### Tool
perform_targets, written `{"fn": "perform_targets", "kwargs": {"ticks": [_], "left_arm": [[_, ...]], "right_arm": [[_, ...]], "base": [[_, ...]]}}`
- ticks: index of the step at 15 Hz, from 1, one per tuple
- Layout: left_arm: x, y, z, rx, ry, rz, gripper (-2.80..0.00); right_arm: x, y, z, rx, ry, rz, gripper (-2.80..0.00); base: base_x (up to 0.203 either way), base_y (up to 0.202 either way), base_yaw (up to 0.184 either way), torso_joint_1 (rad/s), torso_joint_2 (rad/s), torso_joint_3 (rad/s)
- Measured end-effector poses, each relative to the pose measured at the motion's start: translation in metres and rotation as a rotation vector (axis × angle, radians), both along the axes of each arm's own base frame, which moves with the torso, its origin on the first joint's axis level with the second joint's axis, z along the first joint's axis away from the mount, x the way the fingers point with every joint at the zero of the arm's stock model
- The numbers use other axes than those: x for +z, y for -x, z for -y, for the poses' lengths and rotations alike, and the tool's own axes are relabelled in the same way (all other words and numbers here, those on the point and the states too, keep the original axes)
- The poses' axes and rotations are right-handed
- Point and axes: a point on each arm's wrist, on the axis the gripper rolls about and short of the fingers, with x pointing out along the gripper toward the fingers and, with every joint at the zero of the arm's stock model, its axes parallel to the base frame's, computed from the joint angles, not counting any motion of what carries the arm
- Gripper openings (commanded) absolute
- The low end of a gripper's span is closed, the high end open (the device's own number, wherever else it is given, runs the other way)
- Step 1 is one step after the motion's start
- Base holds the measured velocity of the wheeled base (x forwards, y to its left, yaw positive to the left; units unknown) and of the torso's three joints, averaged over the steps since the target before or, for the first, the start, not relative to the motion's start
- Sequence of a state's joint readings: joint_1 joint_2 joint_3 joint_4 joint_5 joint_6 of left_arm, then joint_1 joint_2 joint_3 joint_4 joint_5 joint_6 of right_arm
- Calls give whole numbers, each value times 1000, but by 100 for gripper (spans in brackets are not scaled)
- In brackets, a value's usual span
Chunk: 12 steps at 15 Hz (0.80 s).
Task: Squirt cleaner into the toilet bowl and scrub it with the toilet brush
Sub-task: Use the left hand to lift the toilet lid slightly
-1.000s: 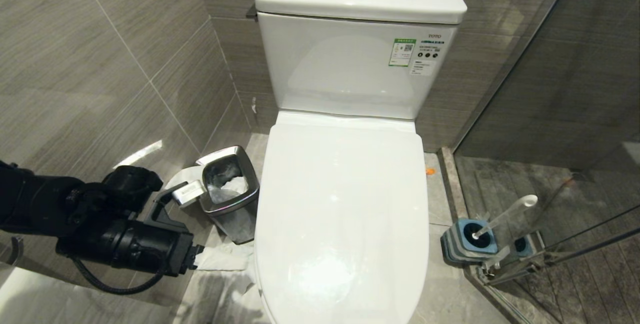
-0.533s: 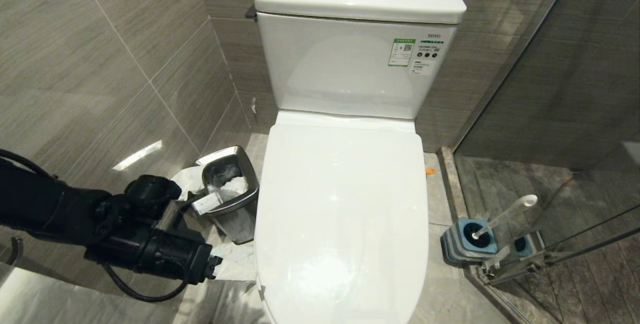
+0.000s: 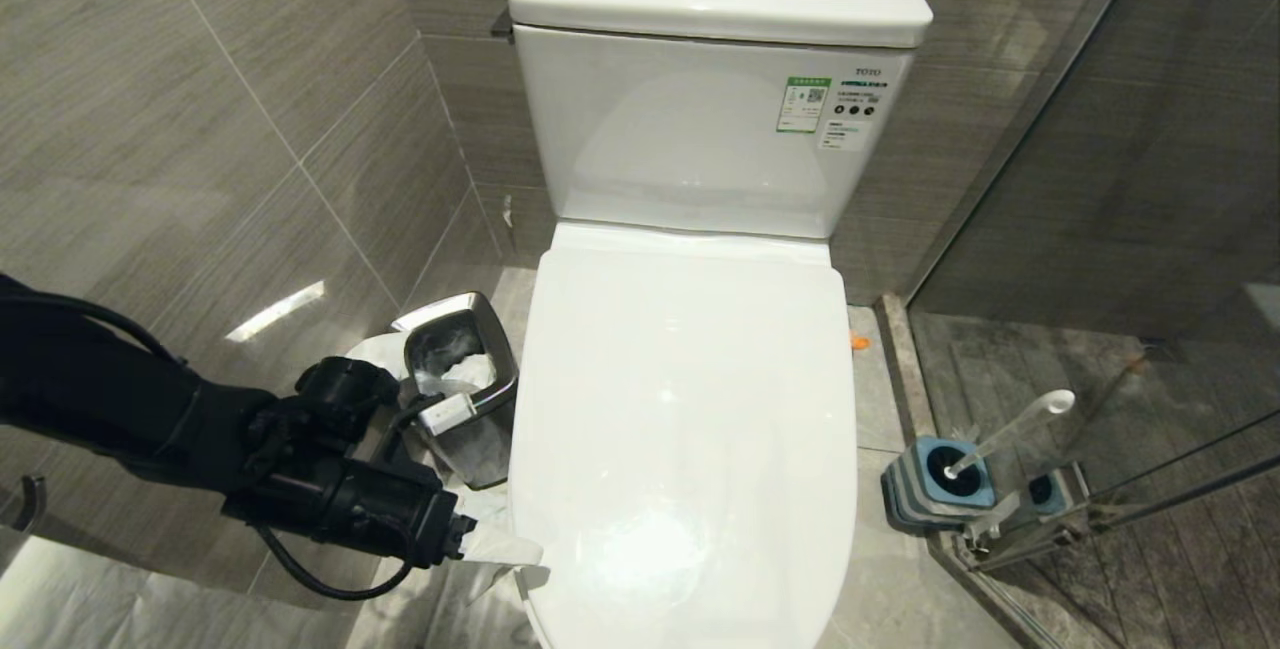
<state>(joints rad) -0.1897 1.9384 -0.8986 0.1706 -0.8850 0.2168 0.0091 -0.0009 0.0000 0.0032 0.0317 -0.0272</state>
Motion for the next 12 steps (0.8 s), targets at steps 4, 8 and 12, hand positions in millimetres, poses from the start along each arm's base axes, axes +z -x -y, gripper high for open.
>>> {"fn": "perform_targets", "kwargs": {"ticks": [4, 8, 12], "left_arm": [[-5, -4, 4, -9, -4, -7, 0], [-7, -5, 10, -29, -4, -5, 0], [-8, -2, 19, -61, -11, -3, 0]], "right_arm": [[0, 0, 0, -1, 0, 0, -280], [0, 0, 0, 0, 0, 0, -280], [0, 0, 0, -1, 0, 0, -280]], "base": [[0, 0, 0, 0, 0, 0], [0, 0, 0, 0, 0, 0], [0, 0, 0, 0, 0, 0]]}}
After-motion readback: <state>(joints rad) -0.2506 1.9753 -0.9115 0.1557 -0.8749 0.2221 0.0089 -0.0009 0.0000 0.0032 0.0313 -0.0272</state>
